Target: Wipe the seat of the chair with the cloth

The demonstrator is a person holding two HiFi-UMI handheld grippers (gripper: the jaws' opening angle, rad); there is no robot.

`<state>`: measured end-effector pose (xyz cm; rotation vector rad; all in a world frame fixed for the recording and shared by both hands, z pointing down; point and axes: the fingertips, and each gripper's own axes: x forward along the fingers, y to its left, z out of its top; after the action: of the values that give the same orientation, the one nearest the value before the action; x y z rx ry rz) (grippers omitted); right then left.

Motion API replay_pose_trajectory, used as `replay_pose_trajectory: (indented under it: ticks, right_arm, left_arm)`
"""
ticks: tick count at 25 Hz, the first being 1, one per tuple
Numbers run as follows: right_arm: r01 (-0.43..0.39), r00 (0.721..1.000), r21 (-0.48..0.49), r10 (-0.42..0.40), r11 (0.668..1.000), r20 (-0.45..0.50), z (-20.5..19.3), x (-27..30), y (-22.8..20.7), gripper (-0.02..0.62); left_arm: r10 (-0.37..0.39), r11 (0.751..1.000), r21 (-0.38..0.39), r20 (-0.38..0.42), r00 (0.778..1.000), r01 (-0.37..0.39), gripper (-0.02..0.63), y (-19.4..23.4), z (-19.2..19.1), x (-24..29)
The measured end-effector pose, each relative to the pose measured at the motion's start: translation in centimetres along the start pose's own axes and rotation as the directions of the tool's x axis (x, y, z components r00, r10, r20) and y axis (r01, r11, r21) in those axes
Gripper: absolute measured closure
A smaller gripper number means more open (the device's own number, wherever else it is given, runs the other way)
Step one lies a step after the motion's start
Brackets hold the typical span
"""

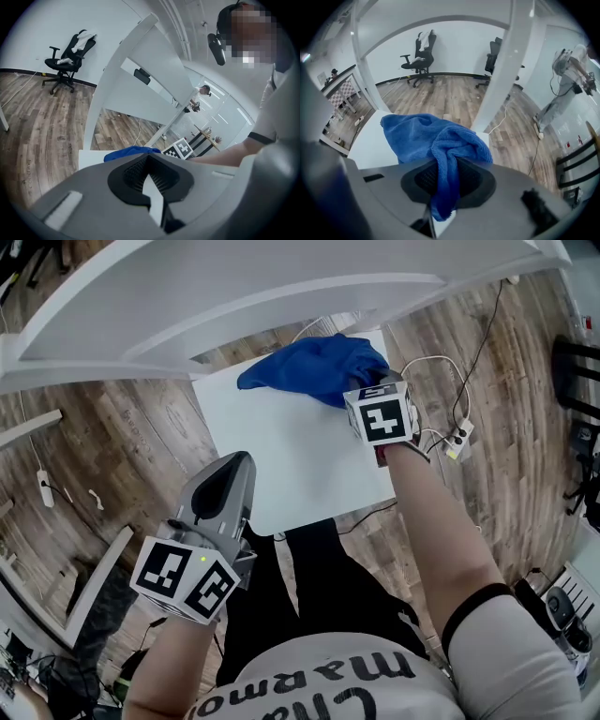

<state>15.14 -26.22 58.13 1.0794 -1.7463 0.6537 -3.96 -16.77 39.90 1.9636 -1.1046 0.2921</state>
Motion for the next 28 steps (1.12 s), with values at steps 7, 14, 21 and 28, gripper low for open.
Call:
replay_pose_trajectory:
  ticks: [7, 14, 21, 28]
  right_arm:
    - [0.061, 0.998, 0.067, -0.06, 0.996, -0.014, -2.4, -0.8, -4.1, 0.515]
    - [0.15, 0.989, 0.185, -0.148, 0.971, -0.024, -4.6, -1.8, -6.5, 0.519]
    - [0.214, 0.955, 0.217, -0.25, 0.953, 0.158, -2.8, -6.7, -6.5, 0.538]
    - [-0.046, 0.948, -0.102, 0.076, 0.994, 0.308, 1.0, -9.9, 8.2, 0.539]
  left_arm:
    - [-0.02, 1.0, 0.011, -0.013, 1.0, 0.02, 0.6, -1.4, -1.1, 0.5]
    - [-0.022, 1.0, -0.002, -0.014, 1.0, 0.022, 0.6, -1.4, -2.4, -0.4]
    - [0.022, 0.999, -0.029, 0.021, 1.0, -0.021, 0.6, 0.6, -3.1, -3.4]
    - [0.048, 0.997, -0.054, 0.038, 0.998, -0.046, 0.6, 2.7, -3.4, -6.2]
